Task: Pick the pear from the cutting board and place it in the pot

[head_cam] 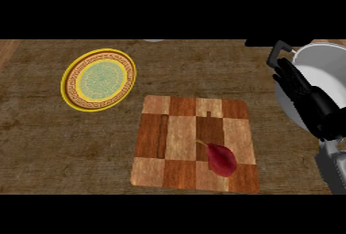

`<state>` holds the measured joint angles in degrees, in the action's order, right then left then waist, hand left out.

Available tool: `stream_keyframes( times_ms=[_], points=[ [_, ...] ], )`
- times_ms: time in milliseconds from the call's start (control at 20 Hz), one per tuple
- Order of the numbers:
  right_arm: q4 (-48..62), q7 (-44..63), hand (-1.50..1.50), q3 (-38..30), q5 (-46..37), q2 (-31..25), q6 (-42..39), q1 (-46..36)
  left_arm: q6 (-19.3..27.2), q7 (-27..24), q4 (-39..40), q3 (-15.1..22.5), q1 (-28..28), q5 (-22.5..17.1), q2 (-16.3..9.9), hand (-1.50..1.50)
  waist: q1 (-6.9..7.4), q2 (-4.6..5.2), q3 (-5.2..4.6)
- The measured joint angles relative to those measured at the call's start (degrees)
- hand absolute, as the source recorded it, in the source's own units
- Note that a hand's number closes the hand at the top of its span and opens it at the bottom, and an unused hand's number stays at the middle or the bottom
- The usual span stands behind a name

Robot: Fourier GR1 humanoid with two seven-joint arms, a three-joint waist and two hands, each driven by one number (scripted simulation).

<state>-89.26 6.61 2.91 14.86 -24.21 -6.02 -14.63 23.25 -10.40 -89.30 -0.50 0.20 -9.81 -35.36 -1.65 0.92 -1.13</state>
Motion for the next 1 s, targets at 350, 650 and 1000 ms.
stream_keyframes(
  times_ms=[350,650,1000],
  points=[
    [-3.25,-0.86,1.50,12.14,-6.73,-1.52,-9.10,-1.20,-9.67,5.68,4.09,11.32,-0.41,-3.17,6.08,0.00,-0.07,-0.43,0.61],
    [-8.26,-16.77,-1.50,13.07,-15.47,5.71,3.09,3.96,-15.37,10.93,6.46,17.34,-0.47,-6.63,10.53,0.00,-1.52,-0.77,1.16],
    [-20.00,-20.24,-1.50,15.41,-17.73,5.19,3.32,13.43,-18.56,14.05,10.06,18.99,-4.28,-6.37,13.67,0.00,0.23,-1.00,1.11]
  ],
)
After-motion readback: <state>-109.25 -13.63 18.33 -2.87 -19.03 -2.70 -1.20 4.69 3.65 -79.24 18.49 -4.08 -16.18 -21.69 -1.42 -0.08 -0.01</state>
